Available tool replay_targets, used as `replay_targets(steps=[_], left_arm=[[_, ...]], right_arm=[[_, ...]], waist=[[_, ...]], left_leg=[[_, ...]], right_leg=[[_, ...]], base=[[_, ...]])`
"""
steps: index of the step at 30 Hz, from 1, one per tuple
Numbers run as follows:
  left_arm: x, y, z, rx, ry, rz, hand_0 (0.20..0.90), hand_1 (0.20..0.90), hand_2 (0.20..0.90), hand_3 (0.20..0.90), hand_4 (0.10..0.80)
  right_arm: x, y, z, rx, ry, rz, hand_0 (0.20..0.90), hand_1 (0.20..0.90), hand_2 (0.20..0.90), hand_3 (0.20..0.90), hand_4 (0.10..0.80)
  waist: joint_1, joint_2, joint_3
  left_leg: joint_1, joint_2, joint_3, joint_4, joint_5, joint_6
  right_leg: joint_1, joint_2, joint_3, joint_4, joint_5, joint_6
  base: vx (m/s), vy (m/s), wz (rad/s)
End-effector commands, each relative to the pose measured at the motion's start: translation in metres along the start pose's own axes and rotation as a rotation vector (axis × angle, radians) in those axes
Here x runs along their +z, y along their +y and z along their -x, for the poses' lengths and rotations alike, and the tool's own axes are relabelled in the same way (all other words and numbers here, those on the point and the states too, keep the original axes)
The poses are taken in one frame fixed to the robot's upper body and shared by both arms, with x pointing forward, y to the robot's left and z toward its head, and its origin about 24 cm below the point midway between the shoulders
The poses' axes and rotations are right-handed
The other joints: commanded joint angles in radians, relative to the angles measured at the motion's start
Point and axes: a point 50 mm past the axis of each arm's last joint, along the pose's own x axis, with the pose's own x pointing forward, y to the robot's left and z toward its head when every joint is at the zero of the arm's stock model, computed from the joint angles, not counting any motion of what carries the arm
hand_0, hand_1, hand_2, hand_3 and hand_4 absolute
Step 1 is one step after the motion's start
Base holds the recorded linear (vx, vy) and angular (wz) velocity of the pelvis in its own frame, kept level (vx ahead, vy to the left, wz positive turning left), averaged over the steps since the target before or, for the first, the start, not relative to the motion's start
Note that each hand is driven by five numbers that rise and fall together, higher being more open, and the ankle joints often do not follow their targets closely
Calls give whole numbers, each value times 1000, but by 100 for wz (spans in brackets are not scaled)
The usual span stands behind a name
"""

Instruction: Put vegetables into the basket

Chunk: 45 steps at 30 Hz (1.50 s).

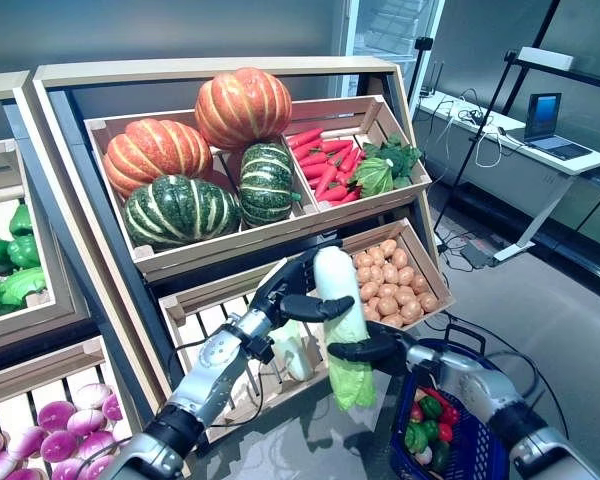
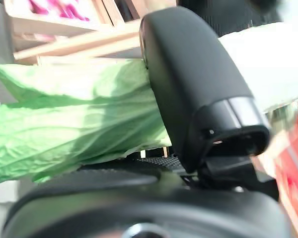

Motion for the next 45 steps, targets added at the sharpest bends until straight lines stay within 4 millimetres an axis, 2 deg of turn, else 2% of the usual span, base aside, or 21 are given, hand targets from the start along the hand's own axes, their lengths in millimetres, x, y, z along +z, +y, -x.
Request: replay_targets(steps=[1, 5, 7, 9, 12, 14, 17, 18, 23, 24, 29, 31, 33, 35, 37, 41, 42, 43, 45], left_arm=[[48, 37, 0, 126, -206, -184, 900, 900, 900, 900, 800], [43, 76, 22, 326, -139, -245, 900, 900, 900, 900, 800], [45, 88, 28, 390, -129, -279, 900, 900, 900, 900, 800], [46, 99, 34, 460, -112, -323, 900, 900, 900, 900, 800], [51, 114, 42, 599, -79, -485, 900, 900, 900, 900, 800], [63, 121, 40, 650, -81, -681, 900, 900, 900, 900, 800], [89, 130, 28, 665, -116, -869, 900, 900, 900, 900, 800], [104, 133, 21, 676, -148, -950, 900, 900, 900, 900, 800], [140, 131, 4, 710, -264, -1085, 900, 900, 900, 900, 800], [151, 129, -1, 722, -306, -1123, 900, 900, 900, 900, 800], [184, 122, -13, 789, -445, -1247, 900, 900, 900, 900, 800], [197, 119, -13, 796, -497, -1386, 900, 900, 900, 900, 800], [206, 118, -13, 800, -519, -1445, 900, 900, 900, 900, 800], [215, 117, -12, 815, -542, -1538, 900, 900, 900, 900, 800], [218, 117, -12, 824, -553, -1595, 900, 900, 900, 900, 800], [243, 119, -12, 889, -603, -1759, 900, 900, 900, 900, 800], [243, 119, -12, 890, -604, -1763, 900, 900, 900, 900, 800], [248, 119, -11, 900, -615, -1801, 900, 900, 900, 900, 800], [254, 122, -9, 919, -612, -1887, 900, 900, 900, 900, 800]], right_arm=[[61, -40, 40, -148, -291, 39, 300, 300, 300, 300, 400], [52, -71, 73, -292, -309, -3, 300, 300, 300, 300, 400], [52, -78, 80, -342, -323, -17, 300, 300, 300, 300, 400], [47, -88, 90, -401, -325, -36, 300, 300, 300, 300, 400], [39, -101, 101, -517, -329, -69, 300, 300, 300, 300, 400], [41, -109, 107, -609, -341, -95, 300, 300, 300, 300, 400], [56, -116, 110, -703, -397, -115, 300, 300, 300, 300, 400], [61, -118, 111, -743, -410, -123, 300, 300, 300, 300, 400], [86, -124, 115, -871, -430, -82, 300, 300, 300, 300, 400], [97, -125, 118, -901, -447, -74, 300, 300, 300, 300, 400], [139, -126, 137, -988, -495, -59, 300, 300, 300, 300, 400], [153, -125, 147, -1018, -509, -49, 300, 300, 300, 300, 400], [161, -125, 155, -1042, -516, -52, 300, 300, 300, 300, 400], [174, -125, 167, -1080, -528, -55, 300, 300, 300, 300, 400], [184, -123, 173, -1100, -542, -56, 300, 300, 300, 300, 400], [221, -110, 189, -1096, -635, -64, 300, 300, 300, 300, 400], [222, -110, 189, -1096, -637, -64, 738, 738, 738, 738, 692], [229, -106, 190, -1098, -647, -48, 900, 900, 900, 900, 800], [236, -102, 190, -1107, -639, -25, 900, 900, 900, 900, 800]], waist=[[-14, 32, -25], [-30, 38, -20], [-32, 37, -15], [-38, 41, -10], [-43, 47, 5], [-49, 52, 31], [-51, 55, 99], [-53, 56, 138], [-52, 62, 242], [-50, 65, 269], [-39, 87, 327], [-33, 95, 340], [-30, 101, 350], [-28, 116, 363], [-25, 127, 369], [-18, 153, 392], [-17, 153, 391], [-17, 157, 394], [-19, 161, 393]], left_leg=[[-15, -47, 9, 1, -98, 80], [-13, -44, 15, 1, -103, 74], [-18, -46, 27, 1, -94, 77], [-11, -45, 22, 1, -101, 73], [-4, -46, 37, 1, -91, 73], [-54, -35, 34, 102, -122, 68], [-169, -6, 20, 277, -173, 66], [-227, 8, 4, 363, -204, 69], [-400, 41, -32, 576, -276, 81], [-458, 48, -43, 632, -293, 83], [-639, 48, -63, 824, -366, 94], [-735, 47, -68, 937, -413, 104], [-790, 47, -73, 1010, -445, 111], [-859, 46, -87, 1092, -478, 110], [-900, 40, -101, 1135, -492, 105], [-1048, 42, -118, 1298, -543, 106], [-1052, 42, -118, 1301, -544, 106], [-1078, 43, -118, 1331, -553, 108], [-1127, 49, -119, 1384, -568, 105]], right_leg=[[-21, 36, 6, 1, -23, -71], [-22, 38, 21, 1, -25, -63], [-30, 38, 23, 1, -21, -70], [-25, 38, 30, 1, -25, -63], [-25, 34, 39, 1, -24, -66], [-59, 23, 48, 63, -47, -73], [-166, 0, 55, 226, -104, -90], [-219, -13, 60, 299, -125, -94], [-365, -43, 69, 470, -176, -117], [-415, -52, 67, 523, -190, -125], [-603, -89, 60, 749, -259, -140], [-704, -119, 60, 883, -304, -147], [-767, -141, 66, 970, -334, -151], [-845, -165, 82, 1064, -369, -157], [-887, -173, 96, 1105, -382, -158], [-1046, -198, 125, 1263, -432, -168], [-1050, -199, 125, 1265, -432, -168], [-1080, -203, 129, 1295, -440, -170], [-1133, -205, 137, 1339, -449, -170]], base=[[1, -10, -6], [8, -17, -10], [7, -29, -18], [48, -19, -17], [23, -31, -13], [-70, -51, -13], [-230, -75, -1], [-239, -74, 6], [-196, -75, 7], [-159, -36, 13], [-127, -11, 13], [-96, 20, 8], [-47, 15, 10], [-35, 24, 10], [-36, 23, 12], [-68, 19, 10], [-46, 11, 11], [-27, 12, 6], [-37, 24, 1]])
